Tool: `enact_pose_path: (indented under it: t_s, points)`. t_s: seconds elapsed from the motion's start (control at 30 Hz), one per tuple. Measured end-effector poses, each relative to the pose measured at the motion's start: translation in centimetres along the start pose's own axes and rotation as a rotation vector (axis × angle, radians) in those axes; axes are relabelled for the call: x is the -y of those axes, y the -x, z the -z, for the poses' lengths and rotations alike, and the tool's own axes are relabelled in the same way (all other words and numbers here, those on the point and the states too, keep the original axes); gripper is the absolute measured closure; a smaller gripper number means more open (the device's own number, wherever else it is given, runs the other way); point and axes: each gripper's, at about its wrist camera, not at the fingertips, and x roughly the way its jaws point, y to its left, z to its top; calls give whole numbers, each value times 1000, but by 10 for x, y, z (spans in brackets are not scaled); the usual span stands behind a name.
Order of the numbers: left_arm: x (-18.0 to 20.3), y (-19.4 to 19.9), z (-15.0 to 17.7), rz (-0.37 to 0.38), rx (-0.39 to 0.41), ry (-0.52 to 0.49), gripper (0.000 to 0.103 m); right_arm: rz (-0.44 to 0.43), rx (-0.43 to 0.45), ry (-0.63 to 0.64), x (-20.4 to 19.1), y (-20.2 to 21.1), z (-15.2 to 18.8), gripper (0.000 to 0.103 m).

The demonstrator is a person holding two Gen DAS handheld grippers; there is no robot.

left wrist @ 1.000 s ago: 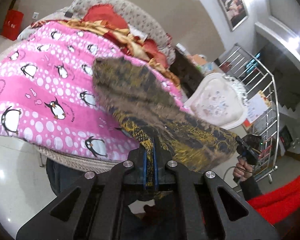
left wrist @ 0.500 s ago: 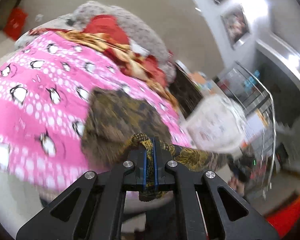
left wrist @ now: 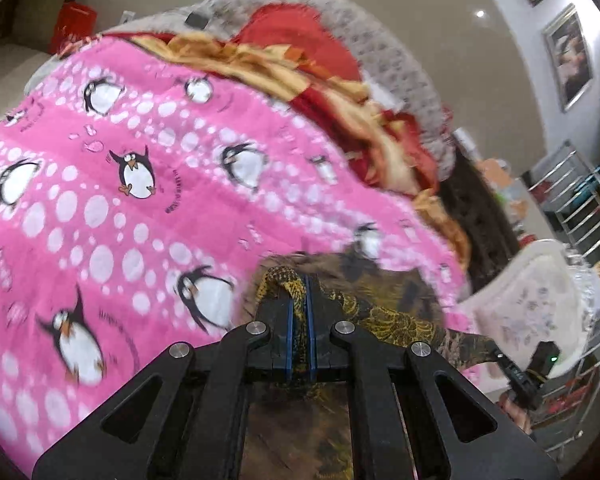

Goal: Fold small clothes

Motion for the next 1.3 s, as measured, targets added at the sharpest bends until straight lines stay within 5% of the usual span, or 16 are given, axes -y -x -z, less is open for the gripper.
enact_pose_path:
  t_s: [0.23, 0.4, 0.6, 0.63, 0.7, 0.73, 0.83, 0.93, 1.07, 1.2, 1.3]
  points:
    - [-19, -68, 6, -127, -146, -34, 98, 83, -117, -71, 20, -54, 7, 99]
    - [-34, -71, 4, -55, -175, 4, 97, 25, -206, -224, 38, -74, 13, 97]
    - [-29, -32, -13, 26, -193, -48, 96, -50, -138, -315, 47, -35, 6, 93]
    - [-25, -25, -14, 31, -183, -66, 93, -55, -119, -311, 46, -25, 5, 91]
    - [-19, -11, -17, 4, -153, -94, 47, -58, -81, -302, 43, -6, 5, 83]
    - [-18, -4, -18, 2, -129, -94, 39, -45, -63, -297, 41, 5, 5, 75]
    - [-19, 18, -18, -43, -37, -60, 37, -39, -6, -269, 24, 32, 11, 72]
    - [2, 44, 9, -28, 38, -90, 37, -51, -2, -183, -6, 48, 25, 72]
    - [58, 48, 94, -1, -34, -275, 46, 10, 4, 8, -63, 54, 60, 72]
    - [76, 29, 153, -176, -72, -438, 51, 19, -97, 171, -108, 38, 103, 72]
    - [32, 13, 162, -331, -97, -379, 55, 133, -222, 238, -111, 12, 127, 73]
